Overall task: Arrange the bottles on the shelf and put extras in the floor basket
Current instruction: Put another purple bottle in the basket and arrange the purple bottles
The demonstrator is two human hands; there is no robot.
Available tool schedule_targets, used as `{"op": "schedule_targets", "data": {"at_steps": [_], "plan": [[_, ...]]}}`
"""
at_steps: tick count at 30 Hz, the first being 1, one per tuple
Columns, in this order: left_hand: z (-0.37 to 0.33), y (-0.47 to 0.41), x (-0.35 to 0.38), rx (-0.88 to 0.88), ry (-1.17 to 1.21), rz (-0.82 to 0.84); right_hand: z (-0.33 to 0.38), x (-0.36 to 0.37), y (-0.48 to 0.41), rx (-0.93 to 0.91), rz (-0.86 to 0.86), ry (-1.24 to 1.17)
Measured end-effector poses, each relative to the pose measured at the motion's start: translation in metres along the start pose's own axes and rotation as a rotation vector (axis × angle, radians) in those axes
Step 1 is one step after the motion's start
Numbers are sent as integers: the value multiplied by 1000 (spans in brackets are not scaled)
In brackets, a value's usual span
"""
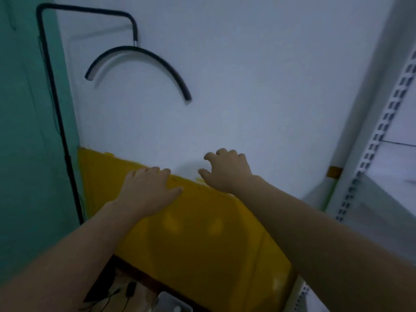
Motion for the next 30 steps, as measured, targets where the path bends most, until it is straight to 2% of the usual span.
{"op": "schedule_targets", "data": {"at_steps": [6,11,14,22,26,30], "plan": [[-106,15,-86,247,91,-161,-94,-101,87,254,-98,121],[-252,70,-151,614,373,-207,-178,-172,213,580,-135,270],[-347,134,-186,846,510,-228,-218,-212,313,776,-126,363],[-566,341,-228,1356,613,-151,-281,-309,620,1328,-6,549],[-657,452,-249,1513,639,-132,-291,-353,756,1554,0,626],[-745,551,-262,1636,702,-63,-307,-386,870,1675,-1,707]]}}
Point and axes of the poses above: each hand's wrist, its own y-axis away from the middle knuckle, its own x-axis out of the palm, z = x × y, the point moved 6 cm from there along -y, towards the middle knuckle, and after that the axes turned 6 degrees about -z, right-handed, at the moved point
